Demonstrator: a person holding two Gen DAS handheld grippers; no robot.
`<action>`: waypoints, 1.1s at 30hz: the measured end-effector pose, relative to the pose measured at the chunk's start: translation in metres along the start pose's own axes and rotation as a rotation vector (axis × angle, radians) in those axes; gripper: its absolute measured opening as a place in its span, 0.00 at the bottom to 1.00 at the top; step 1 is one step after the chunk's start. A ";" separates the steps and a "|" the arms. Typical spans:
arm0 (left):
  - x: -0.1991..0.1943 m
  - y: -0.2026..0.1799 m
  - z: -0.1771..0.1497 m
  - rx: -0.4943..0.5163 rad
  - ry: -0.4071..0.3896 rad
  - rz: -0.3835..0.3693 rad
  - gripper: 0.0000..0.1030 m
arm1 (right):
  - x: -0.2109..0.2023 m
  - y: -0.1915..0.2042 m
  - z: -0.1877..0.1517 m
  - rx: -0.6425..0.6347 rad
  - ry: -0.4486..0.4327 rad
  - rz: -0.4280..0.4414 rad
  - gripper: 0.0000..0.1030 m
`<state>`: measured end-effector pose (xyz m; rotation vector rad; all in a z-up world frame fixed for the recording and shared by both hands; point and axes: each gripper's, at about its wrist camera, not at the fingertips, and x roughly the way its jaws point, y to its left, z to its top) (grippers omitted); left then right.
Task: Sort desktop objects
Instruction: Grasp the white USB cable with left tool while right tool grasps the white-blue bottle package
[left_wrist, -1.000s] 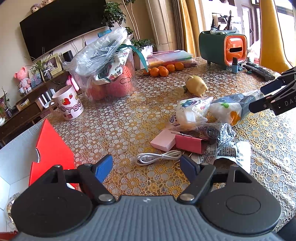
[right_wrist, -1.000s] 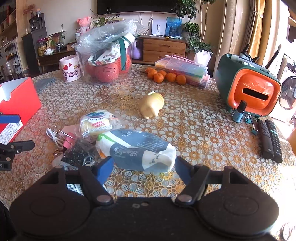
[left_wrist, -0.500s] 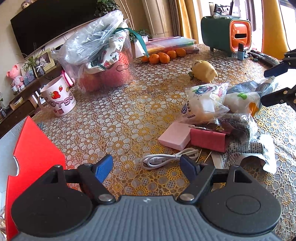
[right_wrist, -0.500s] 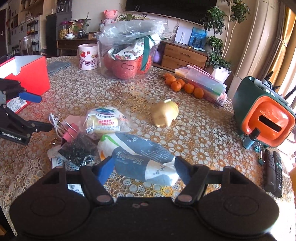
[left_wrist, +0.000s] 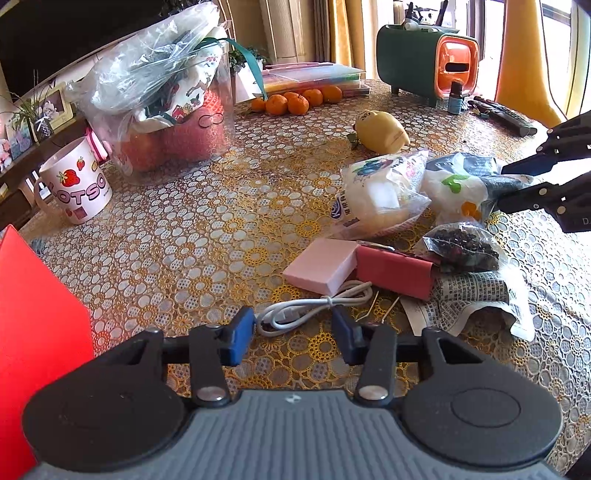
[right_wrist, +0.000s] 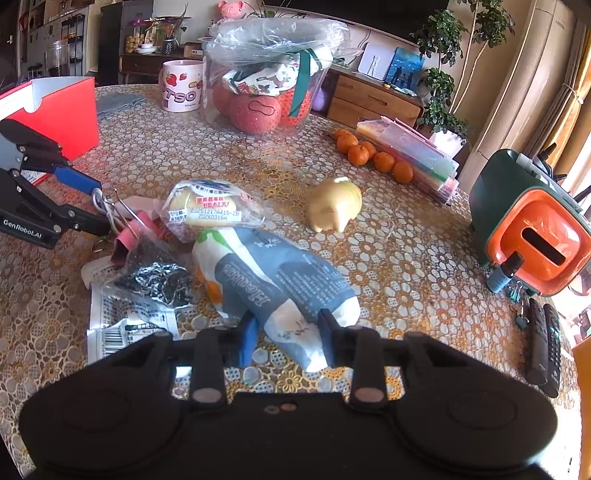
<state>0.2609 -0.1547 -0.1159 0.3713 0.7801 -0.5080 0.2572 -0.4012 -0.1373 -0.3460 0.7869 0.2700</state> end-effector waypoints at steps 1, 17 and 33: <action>-0.001 -0.001 0.000 0.004 -0.001 0.004 0.37 | 0.000 0.001 0.000 -0.001 0.001 0.001 0.29; -0.036 -0.002 -0.014 -0.106 -0.057 0.043 0.14 | -0.041 0.001 -0.001 0.146 -0.084 -0.006 0.11; -0.127 -0.006 -0.034 -0.215 -0.164 0.081 0.14 | -0.101 0.039 0.001 0.179 -0.122 0.059 0.11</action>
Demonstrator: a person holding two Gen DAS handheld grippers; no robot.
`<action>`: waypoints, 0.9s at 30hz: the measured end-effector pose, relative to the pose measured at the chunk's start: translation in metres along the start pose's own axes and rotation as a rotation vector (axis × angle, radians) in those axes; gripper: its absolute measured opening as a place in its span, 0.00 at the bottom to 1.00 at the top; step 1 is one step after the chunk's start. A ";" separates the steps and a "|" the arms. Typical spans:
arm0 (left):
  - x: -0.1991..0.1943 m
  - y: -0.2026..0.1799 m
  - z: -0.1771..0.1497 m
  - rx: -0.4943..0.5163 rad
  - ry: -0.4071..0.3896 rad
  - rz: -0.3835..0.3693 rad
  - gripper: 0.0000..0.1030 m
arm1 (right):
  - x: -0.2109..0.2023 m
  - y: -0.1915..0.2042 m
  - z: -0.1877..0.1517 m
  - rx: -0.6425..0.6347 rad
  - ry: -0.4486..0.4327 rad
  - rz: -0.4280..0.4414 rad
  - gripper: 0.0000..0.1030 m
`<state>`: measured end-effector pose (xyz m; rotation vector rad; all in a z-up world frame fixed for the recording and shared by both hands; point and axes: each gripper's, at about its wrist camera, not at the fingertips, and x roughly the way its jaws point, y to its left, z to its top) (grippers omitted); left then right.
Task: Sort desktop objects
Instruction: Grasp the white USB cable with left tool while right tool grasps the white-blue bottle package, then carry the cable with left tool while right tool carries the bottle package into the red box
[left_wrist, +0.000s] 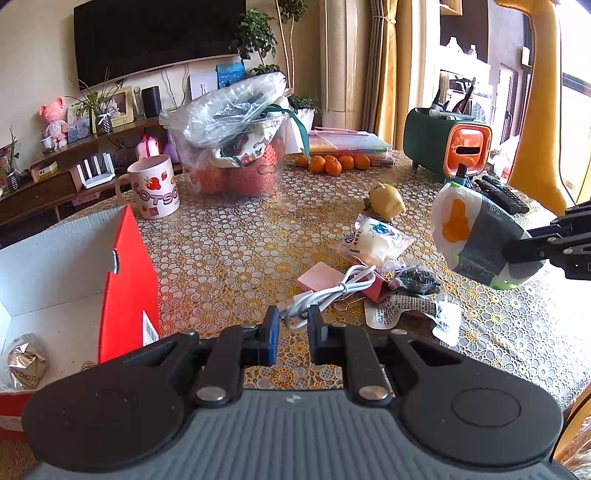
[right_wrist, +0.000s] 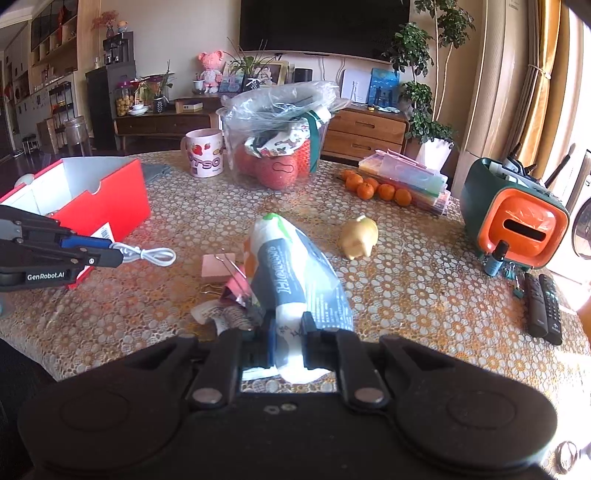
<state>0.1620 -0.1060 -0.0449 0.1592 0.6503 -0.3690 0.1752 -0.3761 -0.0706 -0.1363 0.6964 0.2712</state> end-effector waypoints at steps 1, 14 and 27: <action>-0.005 0.001 0.000 -0.002 -0.005 0.004 0.14 | -0.004 0.006 0.001 -0.005 -0.003 0.004 0.11; -0.076 0.040 -0.011 -0.060 -0.072 0.033 0.14 | -0.037 0.080 0.021 -0.066 -0.036 0.112 0.11; -0.135 0.124 -0.025 -0.131 -0.119 0.172 0.14 | -0.032 0.177 0.068 -0.183 -0.092 0.254 0.12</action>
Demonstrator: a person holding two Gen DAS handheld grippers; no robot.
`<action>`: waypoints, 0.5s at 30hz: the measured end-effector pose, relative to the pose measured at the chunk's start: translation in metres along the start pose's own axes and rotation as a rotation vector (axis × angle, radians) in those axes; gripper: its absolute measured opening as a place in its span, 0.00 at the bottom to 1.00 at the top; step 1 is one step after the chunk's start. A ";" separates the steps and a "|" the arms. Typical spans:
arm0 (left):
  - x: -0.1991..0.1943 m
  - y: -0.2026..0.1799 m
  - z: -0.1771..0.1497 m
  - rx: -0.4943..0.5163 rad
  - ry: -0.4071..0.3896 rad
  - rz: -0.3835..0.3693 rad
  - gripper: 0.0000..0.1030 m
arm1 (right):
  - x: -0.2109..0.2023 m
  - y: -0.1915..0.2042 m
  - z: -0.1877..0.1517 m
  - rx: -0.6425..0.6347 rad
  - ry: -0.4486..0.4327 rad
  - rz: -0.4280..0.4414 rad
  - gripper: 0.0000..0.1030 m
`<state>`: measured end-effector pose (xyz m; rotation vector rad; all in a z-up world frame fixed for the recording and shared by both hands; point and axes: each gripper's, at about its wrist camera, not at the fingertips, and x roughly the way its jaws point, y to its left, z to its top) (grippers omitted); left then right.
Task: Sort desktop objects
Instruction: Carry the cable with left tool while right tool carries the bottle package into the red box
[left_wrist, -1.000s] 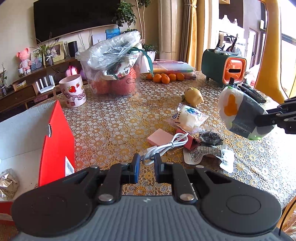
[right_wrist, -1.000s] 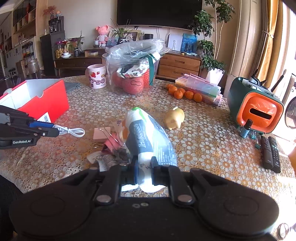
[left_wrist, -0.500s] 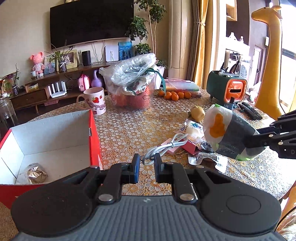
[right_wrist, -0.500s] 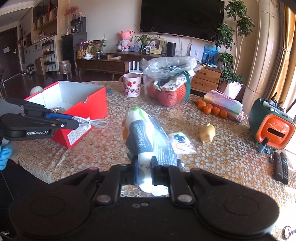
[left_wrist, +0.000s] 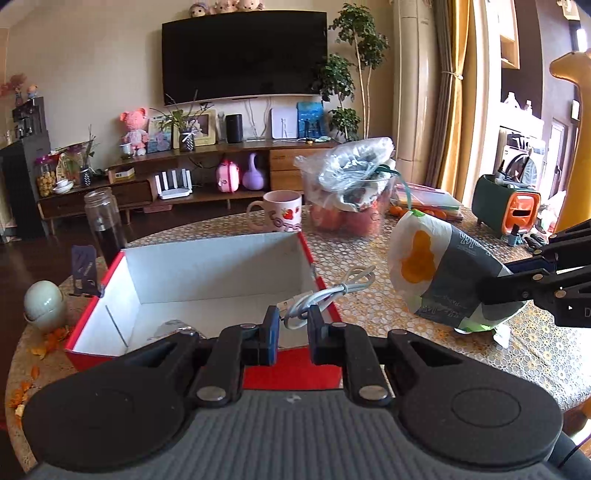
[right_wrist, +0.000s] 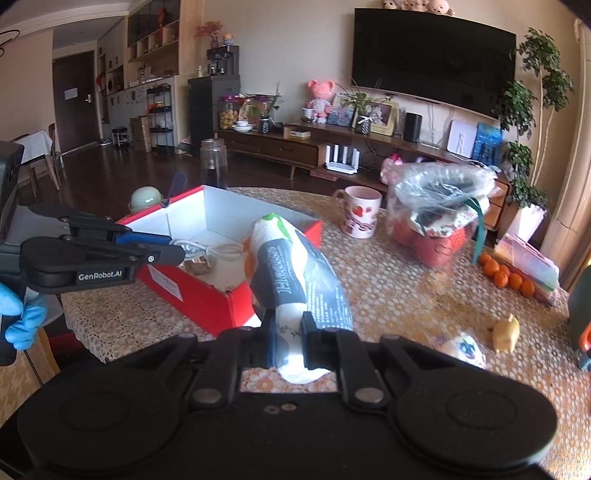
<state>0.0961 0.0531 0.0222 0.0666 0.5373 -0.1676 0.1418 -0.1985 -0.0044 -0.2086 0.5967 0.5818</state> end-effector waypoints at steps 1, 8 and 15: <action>-0.001 0.007 0.001 -0.002 -0.003 0.015 0.14 | 0.004 0.007 0.005 -0.015 -0.004 0.006 0.12; -0.004 0.050 0.011 -0.007 -0.024 0.109 0.14 | 0.032 0.044 0.041 -0.093 -0.023 0.040 0.12; 0.014 0.090 0.020 -0.015 -0.016 0.182 0.14 | 0.069 0.069 0.067 -0.133 -0.007 0.040 0.12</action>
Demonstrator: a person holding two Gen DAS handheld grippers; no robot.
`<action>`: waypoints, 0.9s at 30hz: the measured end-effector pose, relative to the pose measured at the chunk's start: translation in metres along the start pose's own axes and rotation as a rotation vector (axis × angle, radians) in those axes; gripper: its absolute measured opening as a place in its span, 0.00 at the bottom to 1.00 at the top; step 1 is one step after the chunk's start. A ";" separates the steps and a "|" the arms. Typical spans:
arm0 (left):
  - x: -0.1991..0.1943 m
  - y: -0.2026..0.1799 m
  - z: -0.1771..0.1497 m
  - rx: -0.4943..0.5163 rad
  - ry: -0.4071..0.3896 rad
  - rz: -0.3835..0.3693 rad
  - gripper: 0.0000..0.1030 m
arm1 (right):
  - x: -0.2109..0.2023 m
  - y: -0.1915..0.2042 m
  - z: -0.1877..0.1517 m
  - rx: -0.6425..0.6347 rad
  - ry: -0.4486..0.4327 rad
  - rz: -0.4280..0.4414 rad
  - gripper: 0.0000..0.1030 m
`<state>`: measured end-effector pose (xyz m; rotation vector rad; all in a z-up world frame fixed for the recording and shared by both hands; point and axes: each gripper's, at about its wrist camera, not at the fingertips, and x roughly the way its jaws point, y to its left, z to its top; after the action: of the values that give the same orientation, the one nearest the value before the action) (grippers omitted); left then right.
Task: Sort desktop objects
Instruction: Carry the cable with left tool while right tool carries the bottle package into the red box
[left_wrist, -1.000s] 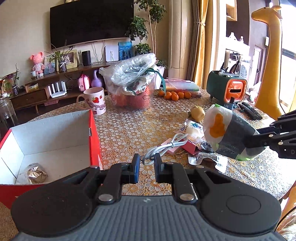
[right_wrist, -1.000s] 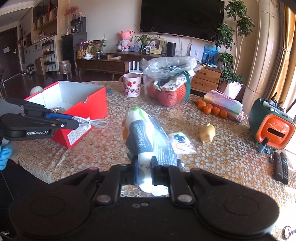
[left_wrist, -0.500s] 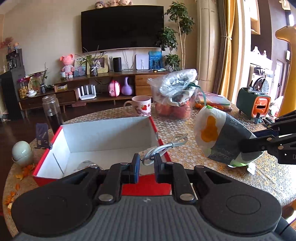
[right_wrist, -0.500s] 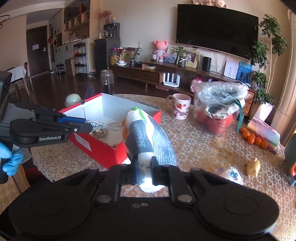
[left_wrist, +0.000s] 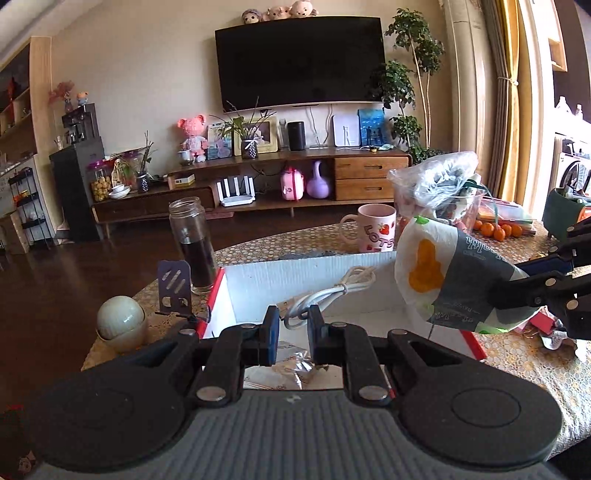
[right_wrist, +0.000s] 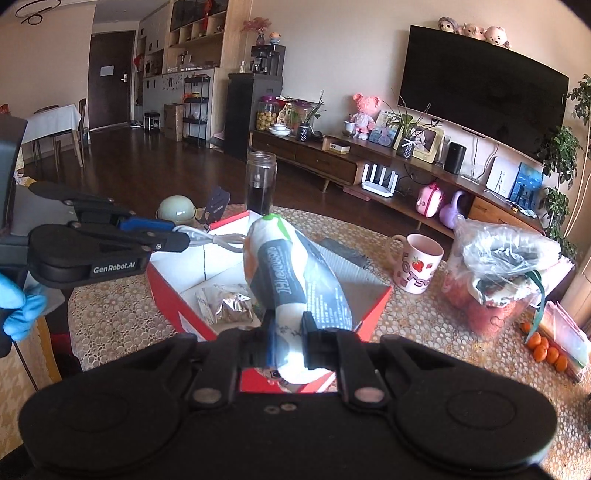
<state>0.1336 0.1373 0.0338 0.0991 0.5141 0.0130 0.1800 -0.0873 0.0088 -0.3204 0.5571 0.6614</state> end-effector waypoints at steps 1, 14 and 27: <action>0.003 0.003 0.000 0.001 0.003 0.008 0.14 | 0.007 0.002 0.003 -0.005 0.003 -0.001 0.12; 0.077 0.021 -0.007 0.059 0.121 0.058 0.14 | 0.090 0.011 0.011 -0.002 0.093 0.001 0.12; 0.132 0.020 -0.016 0.099 0.271 0.038 0.14 | 0.134 0.015 -0.007 -0.004 0.202 -0.009 0.13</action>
<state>0.2406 0.1634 -0.0431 0.2061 0.7842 0.0382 0.2546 -0.0133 -0.0758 -0.3963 0.7465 0.6250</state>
